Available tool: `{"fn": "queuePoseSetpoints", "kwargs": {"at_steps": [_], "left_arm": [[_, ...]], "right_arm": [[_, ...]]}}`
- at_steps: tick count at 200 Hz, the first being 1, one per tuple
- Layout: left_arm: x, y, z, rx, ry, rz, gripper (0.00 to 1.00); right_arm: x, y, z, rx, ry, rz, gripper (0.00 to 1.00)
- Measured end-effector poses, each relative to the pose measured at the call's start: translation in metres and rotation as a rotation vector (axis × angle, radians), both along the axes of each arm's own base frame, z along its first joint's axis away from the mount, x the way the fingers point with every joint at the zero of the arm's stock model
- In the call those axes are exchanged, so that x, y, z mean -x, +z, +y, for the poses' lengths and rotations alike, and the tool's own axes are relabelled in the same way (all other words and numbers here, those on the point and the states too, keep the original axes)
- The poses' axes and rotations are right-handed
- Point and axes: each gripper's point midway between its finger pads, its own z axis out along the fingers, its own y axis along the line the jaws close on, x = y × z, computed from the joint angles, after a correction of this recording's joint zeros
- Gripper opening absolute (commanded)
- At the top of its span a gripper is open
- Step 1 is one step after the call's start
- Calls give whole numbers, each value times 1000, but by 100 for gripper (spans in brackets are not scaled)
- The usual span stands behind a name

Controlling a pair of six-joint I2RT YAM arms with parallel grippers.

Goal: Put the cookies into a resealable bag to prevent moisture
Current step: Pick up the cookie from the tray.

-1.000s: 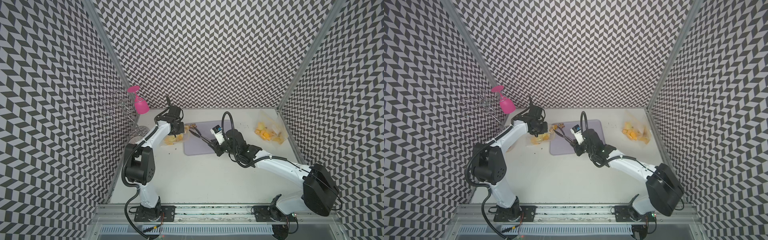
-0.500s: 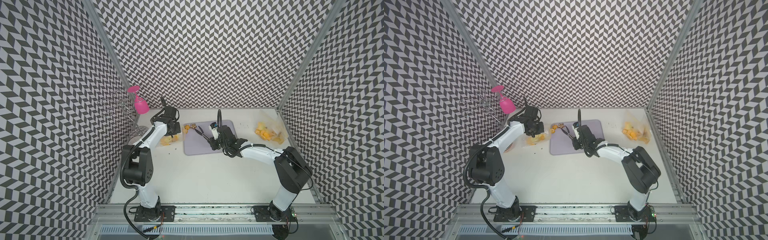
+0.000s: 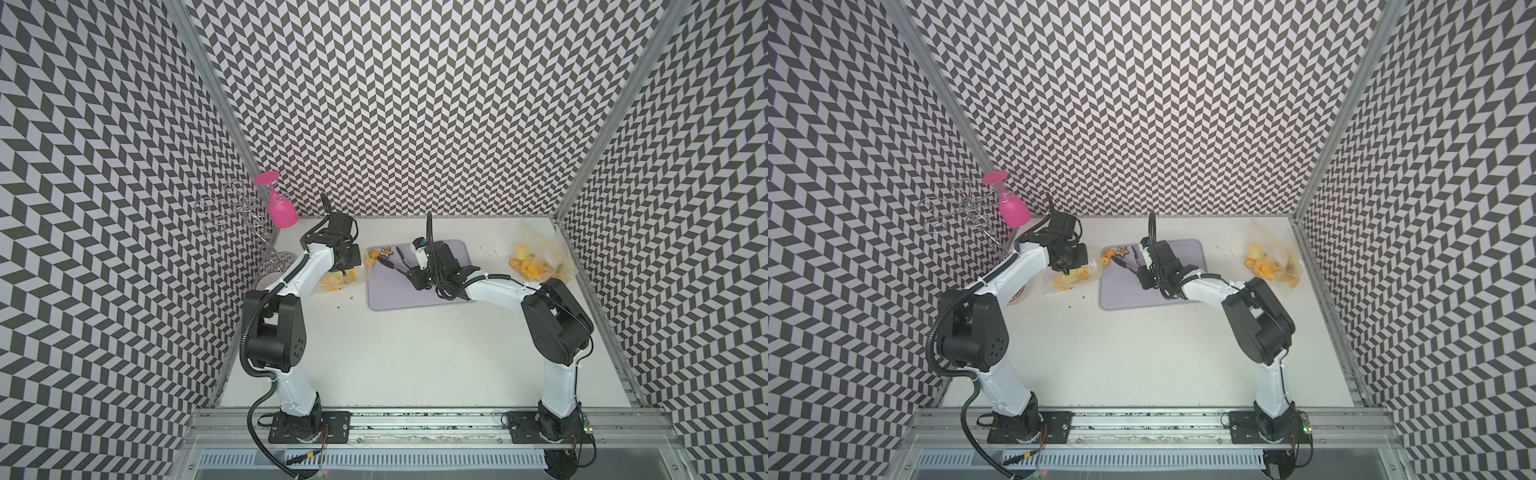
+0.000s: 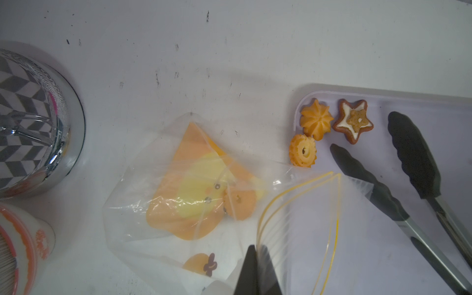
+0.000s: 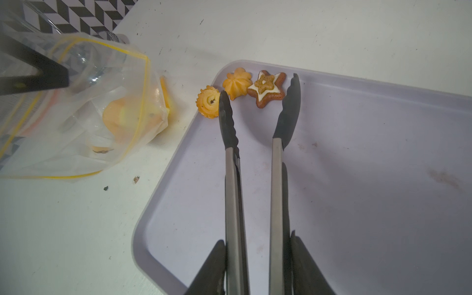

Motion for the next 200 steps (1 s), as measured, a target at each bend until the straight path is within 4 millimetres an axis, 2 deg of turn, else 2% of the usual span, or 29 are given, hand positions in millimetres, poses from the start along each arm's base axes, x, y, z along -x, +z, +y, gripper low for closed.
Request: {"fn": "queuePoseSetpoints", "kwargs": {"at_steps": [69,107,144,173,200], "left_arm": [[0,0,0,0,-1,0,0],[0,0,0,1,0,0,0],[0,0,0,1,-1,0,0],[0,0,-1,3,-2,0,0],[0,0,-2,9,-6,1,0]], "right_arm": [[-16,-14,10,30,-4,23,37],[-20,-13,12,34,-8,22,26],[-21,-14,10,36,-13,21,21],[-15,-17,4,36,-17,18,20],[2,-11,-10,36,-26,21,20]]}}
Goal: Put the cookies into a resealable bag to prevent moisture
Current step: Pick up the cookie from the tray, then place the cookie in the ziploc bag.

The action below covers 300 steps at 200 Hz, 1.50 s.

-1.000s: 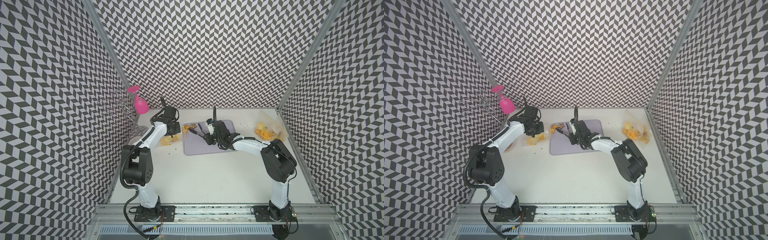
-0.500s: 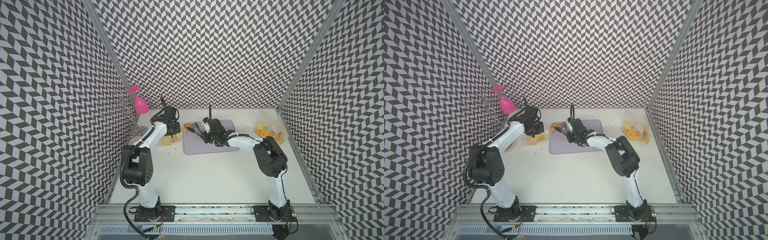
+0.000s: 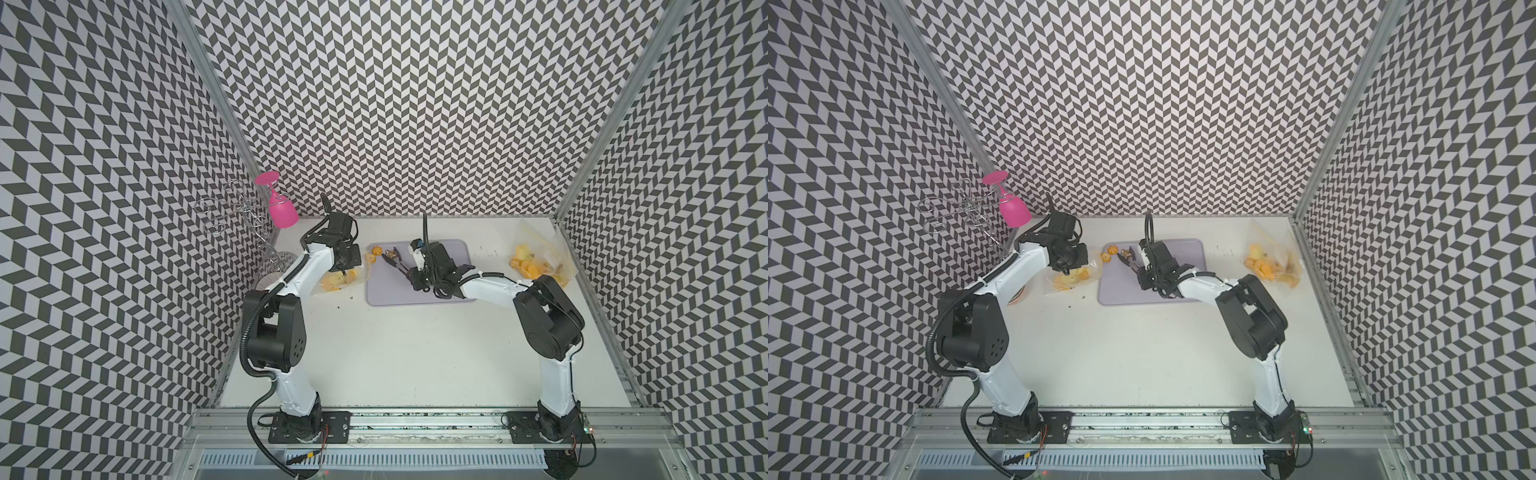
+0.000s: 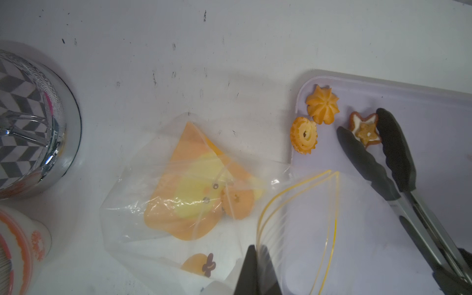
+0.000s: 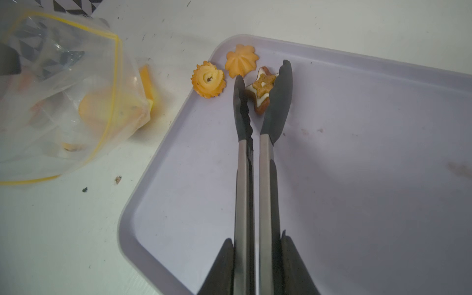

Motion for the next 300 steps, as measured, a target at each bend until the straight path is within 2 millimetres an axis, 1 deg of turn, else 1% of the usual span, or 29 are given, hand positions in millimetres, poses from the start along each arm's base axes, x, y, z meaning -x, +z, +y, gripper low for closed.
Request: {"fn": "queuePoseSetpoints", "kwargs": {"at_steps": [13,30,72,85,100,120,143,157,185,211,231,249,272,300], "left_arm": [[0,0,0,2,-1,0,0],[0,0,-2,8,-6,0,0],[0,1,-6,22,-22,-2,0],[0,1,-7,27,-26,-1,0],[0,1,-9,32,-31,-1,0],[0,1,-12,38,-40,-3,0],[0,2,-18,51,-55,-6,0],[0,2,-20,59,-60,-6,0],[-1,3,-26,89,-79,-9,0],[-1,4,-32,114,-97,-10,0],[0,5,-37,129,-114,-11,0],[0,6,-41,140,-128,-14,0],[0,6,-44,145,-141,-14,0],[1,4,-45,147,-149,-10,0]], "right_arm": [[11,6,-9,-1,-5,-1,19],[23,19,-19,-12,-13,-17,19],[47,64,-35,-81,-3,-95,18],[54,78,-37,-103,12,-125,18],[62,93,-34,-128,47,-156,18],[72,106,-23,-150,107,-189,18],[86,104,-8,-150,183,-186,18],[90,101,-1,-142,217,-178,17],[92,88,12,-118,263,-157,17],[95,75,17,-95,289,-130,17],[94,70,21,-82,300,-122,17],[92,66,24,-76,305,-119,21],[92,65,26,-74,312,-117,31],[92,67,27,-79,316,-119,34]]}}
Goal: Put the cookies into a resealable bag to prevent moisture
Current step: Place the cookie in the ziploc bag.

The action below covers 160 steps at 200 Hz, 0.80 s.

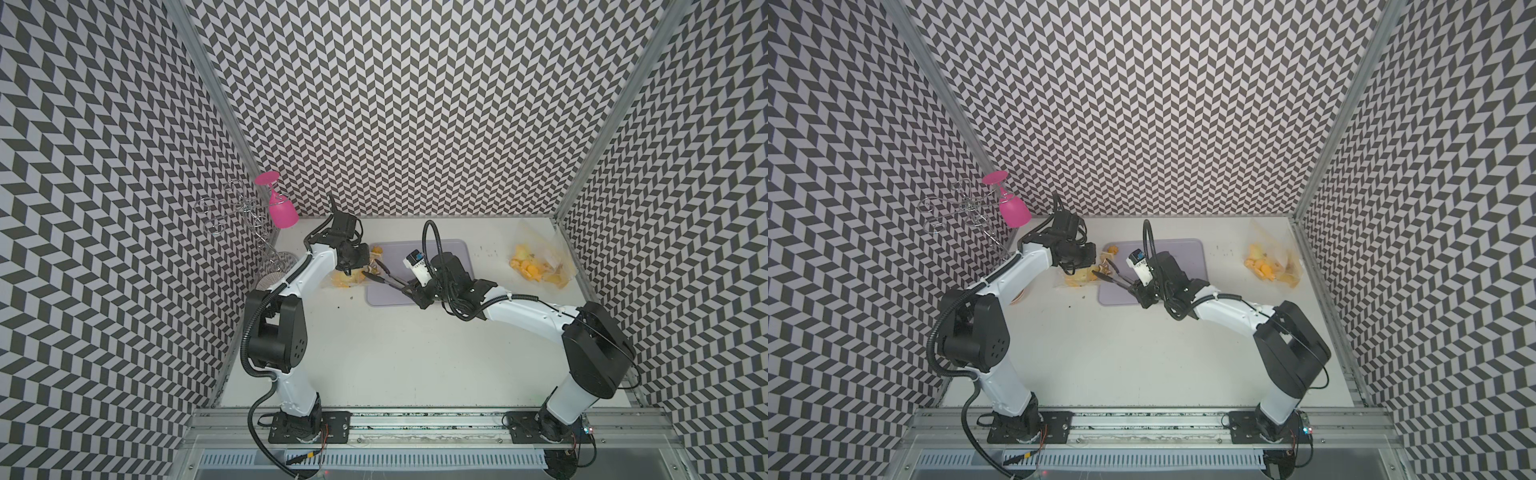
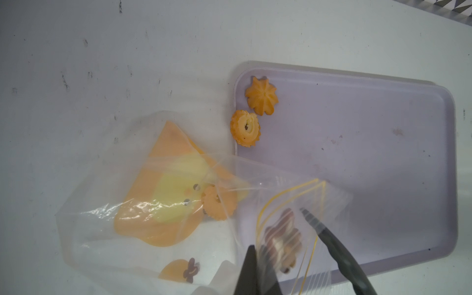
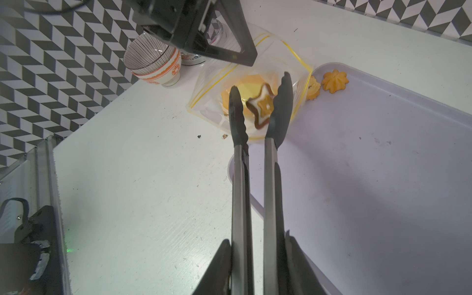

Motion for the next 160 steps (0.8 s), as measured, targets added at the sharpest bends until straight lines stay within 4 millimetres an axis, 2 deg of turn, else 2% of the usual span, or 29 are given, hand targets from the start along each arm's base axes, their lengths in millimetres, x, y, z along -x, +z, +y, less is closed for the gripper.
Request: {"fn": "queuePoseSetpoints", "kwargs": {"at_steps": [27,66,100,123,160], "left_arm": [[1,-2,0,-1,-1,3,0],[0,-3,3,-14,8,1,0],[-2,-3,16,-40,54,-4,0],[0,2,31,-43,99,-14,0],[-2,19,46,-43,155,-62,0]], "right_arm": [[0,1,1,-3,2,-1,34],[2,4,-3,-11,-8,-10,28],[15,16,-33,-57,-96,-67,28],[16,23,-49,-106,-172,-102,28],[1,5,-46,-93,-241,-66,27]]}}
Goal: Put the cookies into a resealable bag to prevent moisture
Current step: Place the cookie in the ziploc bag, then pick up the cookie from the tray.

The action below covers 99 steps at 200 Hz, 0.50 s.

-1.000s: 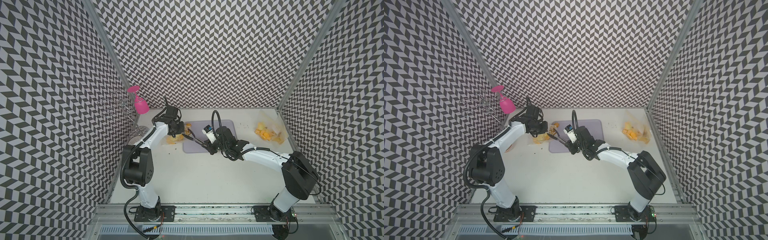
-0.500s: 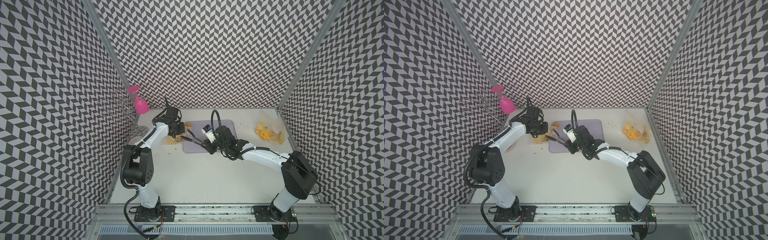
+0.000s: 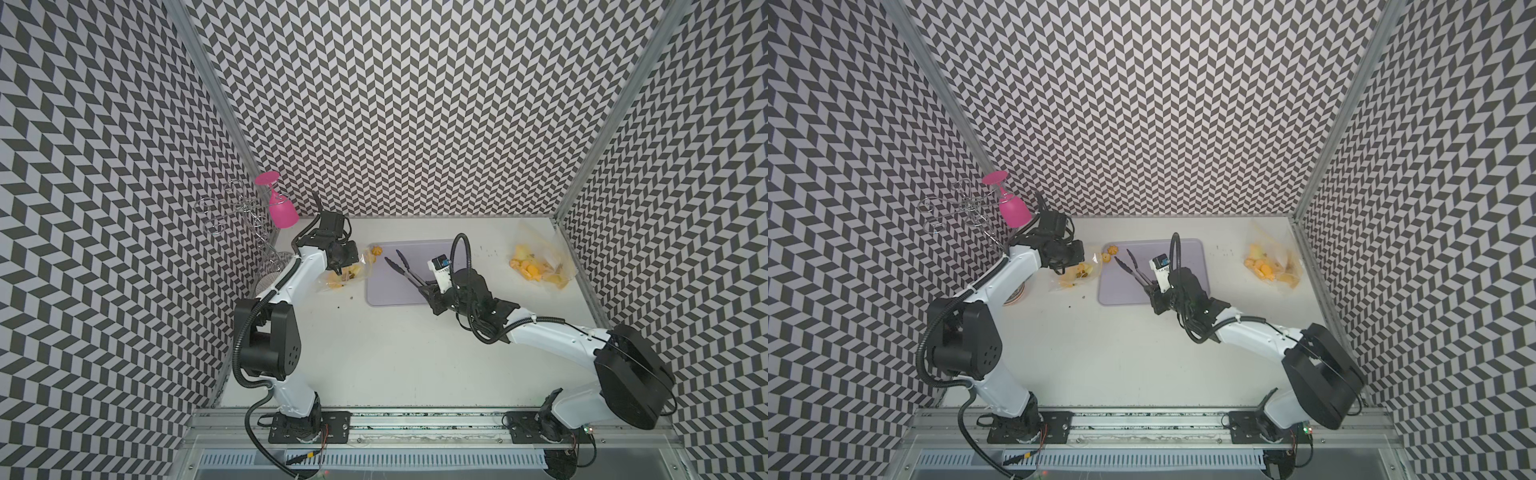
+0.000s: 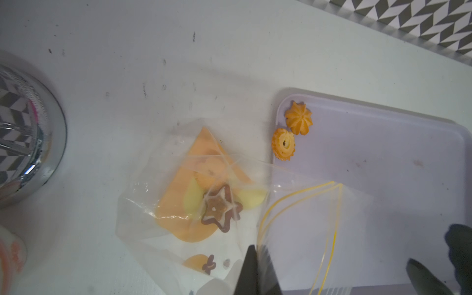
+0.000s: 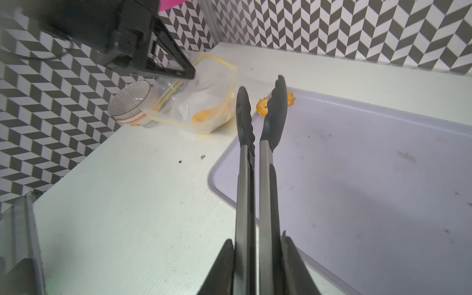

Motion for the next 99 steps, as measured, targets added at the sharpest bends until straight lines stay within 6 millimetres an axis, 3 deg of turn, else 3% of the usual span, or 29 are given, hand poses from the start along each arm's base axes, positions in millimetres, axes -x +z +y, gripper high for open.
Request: {"fn": "queuePoseSetpoints", "kwargs": {"at_steps": [43,99], "left_arm": [[4,12,9,5,29,-40,0],[2,13,15,8,47,-51,0]], "right_arm": [[-27,-29,29,34,3,83,29],[-45,-40,61,-39,1,189,35]]}}
